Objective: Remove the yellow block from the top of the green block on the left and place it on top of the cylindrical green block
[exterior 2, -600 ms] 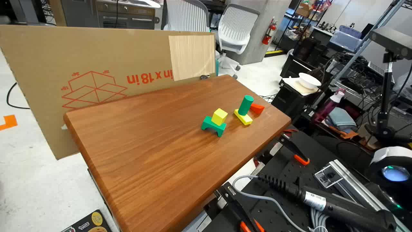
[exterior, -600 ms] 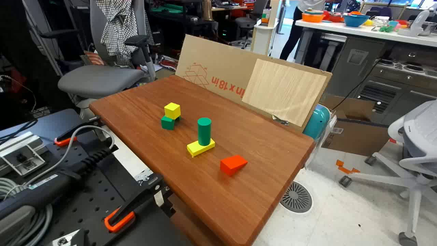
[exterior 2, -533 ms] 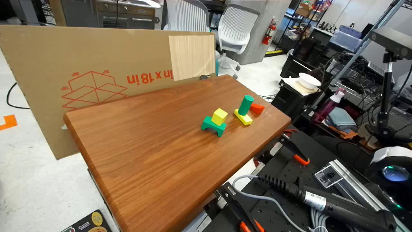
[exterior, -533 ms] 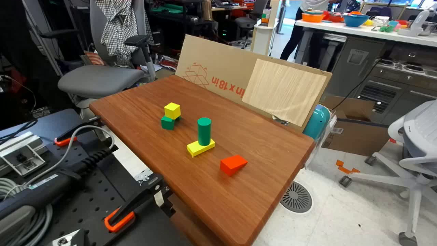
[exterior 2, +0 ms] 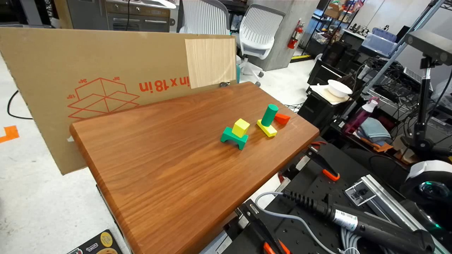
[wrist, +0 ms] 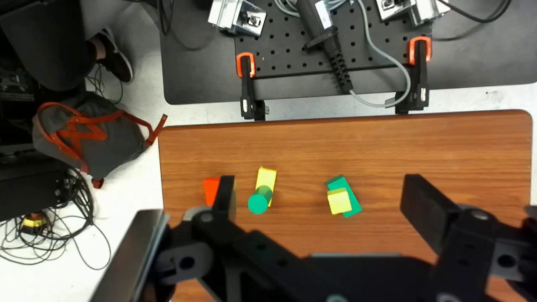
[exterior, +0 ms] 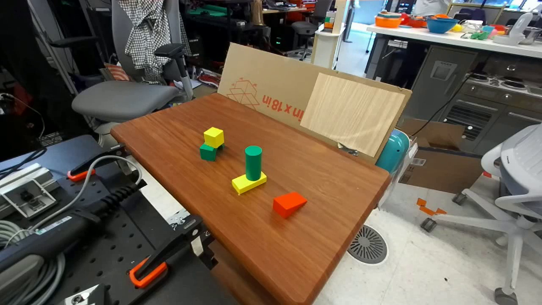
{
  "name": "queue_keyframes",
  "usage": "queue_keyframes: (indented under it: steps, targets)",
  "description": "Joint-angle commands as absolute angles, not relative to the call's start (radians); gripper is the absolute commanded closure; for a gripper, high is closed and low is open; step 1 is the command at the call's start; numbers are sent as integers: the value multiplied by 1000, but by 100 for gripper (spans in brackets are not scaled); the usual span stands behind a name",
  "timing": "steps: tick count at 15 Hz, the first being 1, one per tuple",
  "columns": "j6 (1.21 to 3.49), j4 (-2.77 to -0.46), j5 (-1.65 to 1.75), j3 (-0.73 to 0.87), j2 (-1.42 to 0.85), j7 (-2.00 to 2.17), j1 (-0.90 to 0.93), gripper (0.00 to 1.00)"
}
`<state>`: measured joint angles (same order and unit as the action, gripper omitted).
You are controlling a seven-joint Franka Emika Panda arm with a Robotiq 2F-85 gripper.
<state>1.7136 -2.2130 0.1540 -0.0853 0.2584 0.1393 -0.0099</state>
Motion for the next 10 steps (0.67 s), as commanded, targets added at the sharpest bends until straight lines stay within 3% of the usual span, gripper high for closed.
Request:
queue_keyframes:
  steps: [1,10]
  targets:
    - [1841,-2212,165,-96,136,183,14,0]
    - [2159,-2132,217,-79,-228,200,49,0]
